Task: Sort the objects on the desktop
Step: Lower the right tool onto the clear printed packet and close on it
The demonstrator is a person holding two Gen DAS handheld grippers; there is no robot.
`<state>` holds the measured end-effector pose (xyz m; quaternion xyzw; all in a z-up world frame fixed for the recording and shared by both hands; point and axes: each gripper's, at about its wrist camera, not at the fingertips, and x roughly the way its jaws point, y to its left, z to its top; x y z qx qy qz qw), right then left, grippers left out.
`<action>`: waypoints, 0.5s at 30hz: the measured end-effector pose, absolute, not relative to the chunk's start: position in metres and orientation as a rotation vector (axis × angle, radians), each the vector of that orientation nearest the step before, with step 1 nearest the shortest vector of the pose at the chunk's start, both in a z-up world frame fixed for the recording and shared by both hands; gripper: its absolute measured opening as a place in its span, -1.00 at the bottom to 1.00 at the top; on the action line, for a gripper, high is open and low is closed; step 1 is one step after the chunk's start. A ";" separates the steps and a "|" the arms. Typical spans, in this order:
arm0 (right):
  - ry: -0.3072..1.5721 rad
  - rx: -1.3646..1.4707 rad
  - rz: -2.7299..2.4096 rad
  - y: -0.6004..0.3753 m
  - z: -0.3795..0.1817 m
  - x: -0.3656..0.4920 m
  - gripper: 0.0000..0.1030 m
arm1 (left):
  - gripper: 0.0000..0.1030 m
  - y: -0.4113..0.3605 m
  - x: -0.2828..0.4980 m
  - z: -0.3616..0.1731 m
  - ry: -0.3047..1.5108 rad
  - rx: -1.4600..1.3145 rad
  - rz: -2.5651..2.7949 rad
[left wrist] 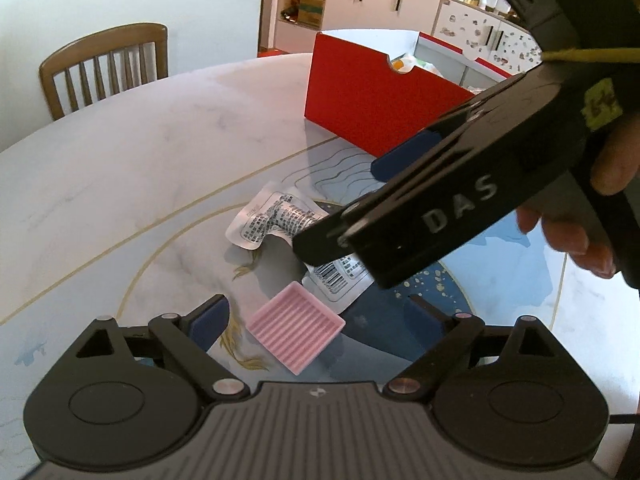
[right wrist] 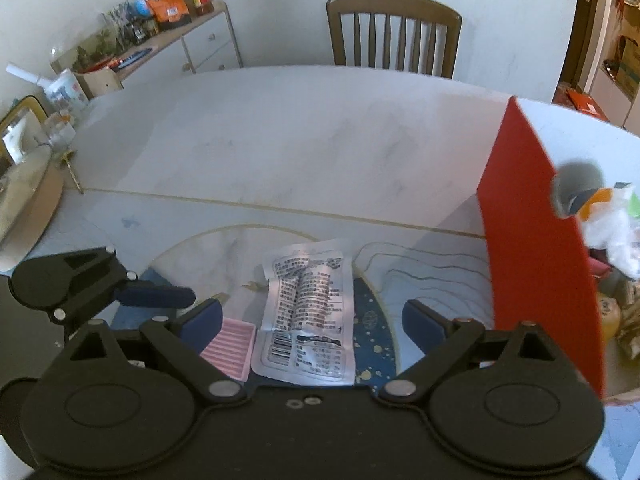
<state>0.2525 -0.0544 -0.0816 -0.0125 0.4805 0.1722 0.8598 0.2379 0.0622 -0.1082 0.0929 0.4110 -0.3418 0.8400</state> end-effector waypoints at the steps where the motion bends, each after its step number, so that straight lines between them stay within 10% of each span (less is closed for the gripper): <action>1: 1.017 -0.025 0.356 -0.053 -0.085 0.254 0.88 | 0.83 0.062 0.239 -0.110 0.869 0.201 -0.732; 15: 1.096 -0.029 0.324 -0.048 -0.112 0.279 0.69 | 0.83 0.063 0.245 -0.125 0.838 0.266 -0.770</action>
